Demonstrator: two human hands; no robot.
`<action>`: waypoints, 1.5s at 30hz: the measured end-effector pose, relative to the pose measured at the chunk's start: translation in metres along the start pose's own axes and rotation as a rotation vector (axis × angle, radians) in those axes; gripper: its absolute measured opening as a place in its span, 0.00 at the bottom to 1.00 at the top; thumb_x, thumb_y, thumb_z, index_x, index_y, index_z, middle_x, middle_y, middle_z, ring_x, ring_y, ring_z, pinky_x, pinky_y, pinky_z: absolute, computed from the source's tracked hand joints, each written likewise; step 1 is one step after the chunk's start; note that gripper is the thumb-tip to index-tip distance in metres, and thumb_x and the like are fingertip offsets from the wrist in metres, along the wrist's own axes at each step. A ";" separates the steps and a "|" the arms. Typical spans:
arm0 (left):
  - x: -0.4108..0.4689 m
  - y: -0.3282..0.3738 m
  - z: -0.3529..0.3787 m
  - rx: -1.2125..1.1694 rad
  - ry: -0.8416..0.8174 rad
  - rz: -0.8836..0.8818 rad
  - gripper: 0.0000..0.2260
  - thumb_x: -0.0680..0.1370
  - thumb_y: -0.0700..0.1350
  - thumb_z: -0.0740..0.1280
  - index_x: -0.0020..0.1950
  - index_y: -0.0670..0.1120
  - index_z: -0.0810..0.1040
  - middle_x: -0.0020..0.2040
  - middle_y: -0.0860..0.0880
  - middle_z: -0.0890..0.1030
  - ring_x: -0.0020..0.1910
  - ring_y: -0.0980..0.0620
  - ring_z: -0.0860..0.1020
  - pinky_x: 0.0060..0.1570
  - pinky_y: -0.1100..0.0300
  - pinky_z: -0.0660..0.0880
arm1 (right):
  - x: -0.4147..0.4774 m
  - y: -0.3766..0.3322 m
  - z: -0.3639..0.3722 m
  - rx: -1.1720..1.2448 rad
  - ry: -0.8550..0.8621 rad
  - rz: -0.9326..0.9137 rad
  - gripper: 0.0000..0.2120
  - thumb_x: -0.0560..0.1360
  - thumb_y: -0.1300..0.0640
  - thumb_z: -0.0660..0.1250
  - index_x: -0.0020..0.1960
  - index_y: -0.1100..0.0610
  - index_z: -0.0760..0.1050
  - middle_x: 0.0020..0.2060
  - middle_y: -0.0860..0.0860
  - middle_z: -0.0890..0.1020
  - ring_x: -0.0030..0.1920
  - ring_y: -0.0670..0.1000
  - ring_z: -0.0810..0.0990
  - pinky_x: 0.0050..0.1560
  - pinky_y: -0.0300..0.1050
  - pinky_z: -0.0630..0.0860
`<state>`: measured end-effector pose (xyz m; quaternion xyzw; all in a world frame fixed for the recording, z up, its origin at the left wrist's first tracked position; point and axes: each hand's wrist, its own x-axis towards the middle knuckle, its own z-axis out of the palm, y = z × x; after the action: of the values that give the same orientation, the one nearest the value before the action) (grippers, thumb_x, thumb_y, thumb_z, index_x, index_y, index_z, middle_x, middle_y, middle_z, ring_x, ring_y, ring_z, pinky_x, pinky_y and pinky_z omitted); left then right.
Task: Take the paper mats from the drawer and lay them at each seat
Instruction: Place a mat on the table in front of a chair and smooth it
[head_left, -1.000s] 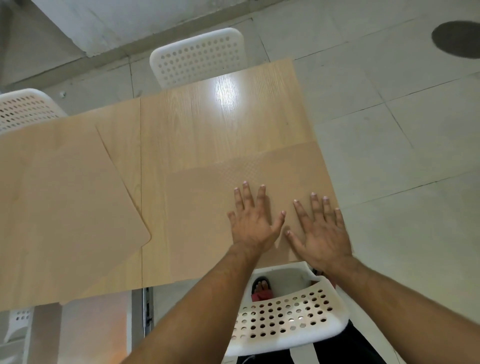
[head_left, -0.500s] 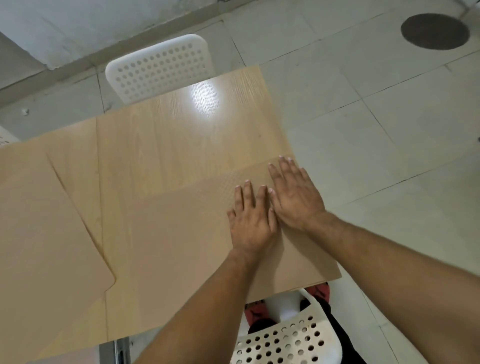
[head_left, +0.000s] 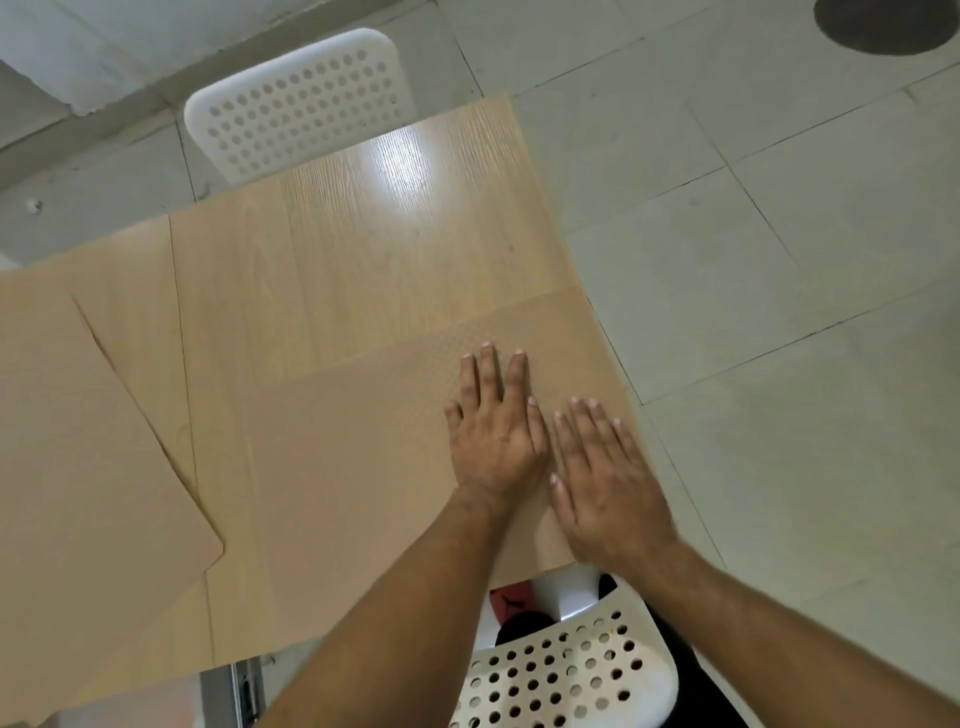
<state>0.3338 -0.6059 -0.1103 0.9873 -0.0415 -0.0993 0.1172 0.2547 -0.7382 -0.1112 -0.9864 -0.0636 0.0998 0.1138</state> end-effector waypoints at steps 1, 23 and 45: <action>0.000 0.000 -0.001 -0.008 -0.005 0.001 0.26 0.81 0.55 0.51 0.80 0.53 0.57 0.82 0.46 0.52 0.80 0.44 0.49 0.69 0.39 0.60 | -0.008 -0.003 0.003 -0.002 -0.006 0.000 0.32 0.81 0.47 0.52 0.80 0.61 0.55 0.80 0.60 0.55 0.80 0.57 0.51 0.77 0.58 0.55; -0.120 -0.131 -0.015 -0.063 0.018 -0.239 0.32 0.78 0.65 0.54 0.80 0.61 0.49 0.82 0.50 0.44 0.80 0.49 0.42 0.72 0.37 0.55 | -0.004 -0.051 0.001 0.012 -0.012 0.050 0.33 0.80 0.45 0.48 0.81 0.58 0.48 0.81 0.59 0.51 0.81 0.56 0.46 0.79 0.53 0.43; -0.046 -0.230 -0.050 -0.094 -0.001 -0.236 0.34 0.79 0.67 0.49 0.81 0.57 0.42 0.81 0.52 0.38 0.79 0.49 0.36 0.74 0.37 0.46 | 0.065 -0.158 0.022 -0.045 0.024 -0.121 0.31 0.79 0.41 0.51 0.81 0.47 0.54 0.80 0.56 0.56 0.80 0.56 0.52 0.79 0.56 0.48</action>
<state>0.3124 -0.3666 -0.1095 0.9787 0.0797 -0.1147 0.1506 0.2969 -0.5716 -0.1072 -0.9842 -0.1242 0.0795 0.0982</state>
